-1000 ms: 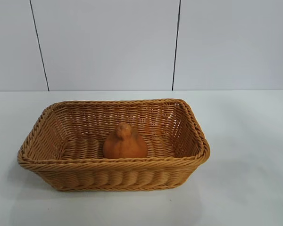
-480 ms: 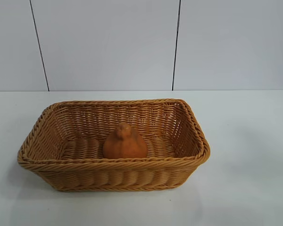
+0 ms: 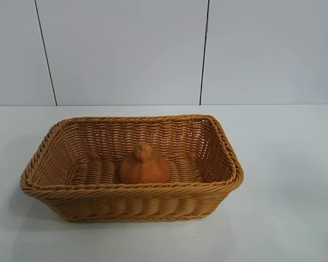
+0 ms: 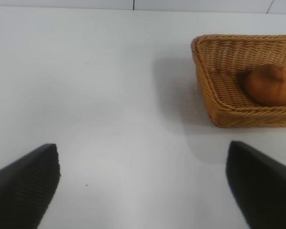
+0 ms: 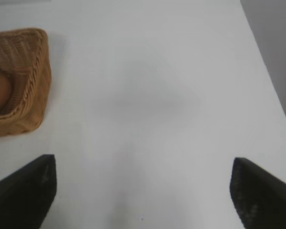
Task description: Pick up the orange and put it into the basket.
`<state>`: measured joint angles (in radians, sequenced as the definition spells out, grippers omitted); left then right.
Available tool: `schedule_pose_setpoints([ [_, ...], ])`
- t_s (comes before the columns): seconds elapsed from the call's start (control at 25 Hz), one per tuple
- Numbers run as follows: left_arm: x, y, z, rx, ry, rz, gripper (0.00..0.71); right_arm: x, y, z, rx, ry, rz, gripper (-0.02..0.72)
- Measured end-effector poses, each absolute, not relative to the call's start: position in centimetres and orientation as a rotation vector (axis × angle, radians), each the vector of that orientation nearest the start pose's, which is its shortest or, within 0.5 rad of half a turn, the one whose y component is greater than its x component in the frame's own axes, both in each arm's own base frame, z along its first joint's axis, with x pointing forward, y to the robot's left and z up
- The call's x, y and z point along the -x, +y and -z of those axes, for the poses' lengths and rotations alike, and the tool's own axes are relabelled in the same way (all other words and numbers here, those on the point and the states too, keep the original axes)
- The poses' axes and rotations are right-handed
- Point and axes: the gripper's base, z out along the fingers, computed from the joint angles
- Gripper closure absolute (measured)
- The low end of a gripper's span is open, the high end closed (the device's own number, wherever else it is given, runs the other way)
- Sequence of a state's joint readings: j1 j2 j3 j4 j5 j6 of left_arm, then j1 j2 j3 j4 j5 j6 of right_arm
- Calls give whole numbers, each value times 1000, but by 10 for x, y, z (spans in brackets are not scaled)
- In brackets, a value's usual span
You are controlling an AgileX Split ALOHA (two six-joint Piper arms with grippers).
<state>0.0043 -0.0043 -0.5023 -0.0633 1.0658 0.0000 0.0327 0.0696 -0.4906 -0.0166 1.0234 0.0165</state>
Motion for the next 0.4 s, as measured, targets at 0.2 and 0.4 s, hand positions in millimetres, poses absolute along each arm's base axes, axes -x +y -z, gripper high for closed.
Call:
schedule_pose_setpoints([
  [0.2, 6, -5, -278, 1, 2042, 73, 37, 3, -1, -277, 16, 2016, -12, 21],
  [0.4, 6, -5, -278, 1, 2042, 73, 37, 3, -1, -277, 16, 2013, -17, 21],
])
